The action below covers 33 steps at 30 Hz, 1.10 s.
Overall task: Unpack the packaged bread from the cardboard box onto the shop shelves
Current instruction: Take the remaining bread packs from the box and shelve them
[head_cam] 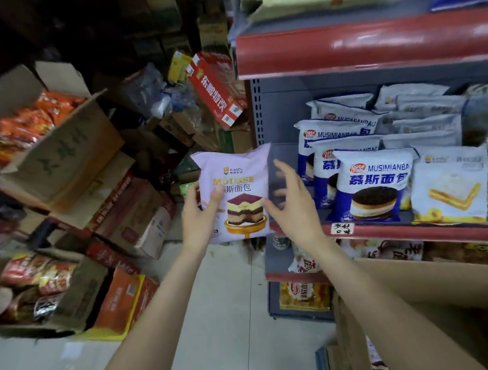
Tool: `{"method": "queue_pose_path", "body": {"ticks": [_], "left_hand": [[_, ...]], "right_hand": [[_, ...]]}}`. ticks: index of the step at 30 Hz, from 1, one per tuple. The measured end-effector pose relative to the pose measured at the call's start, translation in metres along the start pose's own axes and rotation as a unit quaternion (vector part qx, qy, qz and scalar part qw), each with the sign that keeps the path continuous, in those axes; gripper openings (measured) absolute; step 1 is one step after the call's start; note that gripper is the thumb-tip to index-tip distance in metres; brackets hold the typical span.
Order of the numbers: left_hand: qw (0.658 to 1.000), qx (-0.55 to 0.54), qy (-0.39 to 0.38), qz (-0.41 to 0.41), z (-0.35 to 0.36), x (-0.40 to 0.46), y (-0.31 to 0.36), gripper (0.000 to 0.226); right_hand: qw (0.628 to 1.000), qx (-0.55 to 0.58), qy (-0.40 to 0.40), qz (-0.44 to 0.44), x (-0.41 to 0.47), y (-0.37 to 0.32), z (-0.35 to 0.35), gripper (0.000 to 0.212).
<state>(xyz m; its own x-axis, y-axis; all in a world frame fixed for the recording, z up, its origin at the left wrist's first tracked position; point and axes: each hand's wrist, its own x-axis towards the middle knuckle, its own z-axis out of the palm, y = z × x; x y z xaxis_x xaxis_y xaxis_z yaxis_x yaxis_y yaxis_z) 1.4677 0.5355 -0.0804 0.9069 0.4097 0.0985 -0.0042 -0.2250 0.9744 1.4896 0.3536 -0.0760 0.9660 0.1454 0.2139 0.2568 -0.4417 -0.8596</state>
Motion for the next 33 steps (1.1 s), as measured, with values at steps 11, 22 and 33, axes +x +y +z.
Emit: {"method": "queue_pose_path", "body": {"ticks": [11, 22, 33], "left_hand": [[0.995, 0.015, -0.095, 0.002, 0.07, 0.076, -0.011, 0.047], [0.976, 0.104, -0.146, 0.122, 0.14, 0.172, -0.078, 0.072], [0.979, 0.165, -0.074, 0.094, 0.126, 0.143, -0.06, 0.038]], "right_hand": [[0.987, -0.136, 0.06, -0.054, 0.036, 0.055, 0.023, 0.069], [0.922, -0.386, 0.012, 0.018, 0.12, 0.099, 0.053, 0.071], [0.973, -0.216, 0.066, -0.05, 0.076, 0.09, 0.039, 0.054]]}}
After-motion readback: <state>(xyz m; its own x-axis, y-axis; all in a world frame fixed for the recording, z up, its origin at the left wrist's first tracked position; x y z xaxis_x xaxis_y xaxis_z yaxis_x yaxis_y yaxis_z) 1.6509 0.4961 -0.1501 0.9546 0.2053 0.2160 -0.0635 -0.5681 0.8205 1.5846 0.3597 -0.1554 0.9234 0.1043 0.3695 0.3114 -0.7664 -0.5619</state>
